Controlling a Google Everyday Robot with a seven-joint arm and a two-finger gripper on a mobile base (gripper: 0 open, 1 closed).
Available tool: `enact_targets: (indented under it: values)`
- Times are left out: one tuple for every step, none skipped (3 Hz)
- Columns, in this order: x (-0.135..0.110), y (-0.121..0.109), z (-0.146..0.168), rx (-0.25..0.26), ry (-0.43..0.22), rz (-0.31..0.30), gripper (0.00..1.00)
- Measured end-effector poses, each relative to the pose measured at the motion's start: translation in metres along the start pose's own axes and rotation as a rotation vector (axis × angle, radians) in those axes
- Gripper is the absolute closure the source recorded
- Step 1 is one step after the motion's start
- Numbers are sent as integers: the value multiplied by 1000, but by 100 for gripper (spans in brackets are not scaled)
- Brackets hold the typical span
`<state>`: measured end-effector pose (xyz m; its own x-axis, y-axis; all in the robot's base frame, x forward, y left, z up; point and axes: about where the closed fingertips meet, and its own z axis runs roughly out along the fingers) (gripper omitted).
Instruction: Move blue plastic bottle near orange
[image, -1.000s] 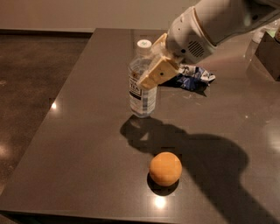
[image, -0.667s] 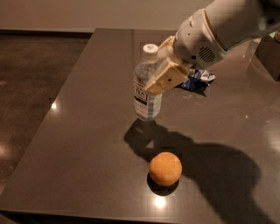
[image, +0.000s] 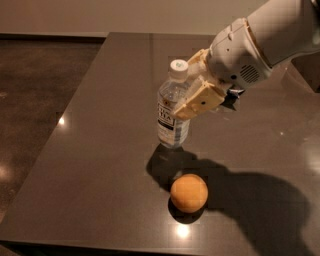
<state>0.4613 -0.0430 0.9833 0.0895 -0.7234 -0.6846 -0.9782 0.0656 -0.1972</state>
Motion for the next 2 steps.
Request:
enact_targets:
  values:
    - [4,12,-3,-28,-16,2,100]
    - [7,25,-4,-58,-27,7,100]
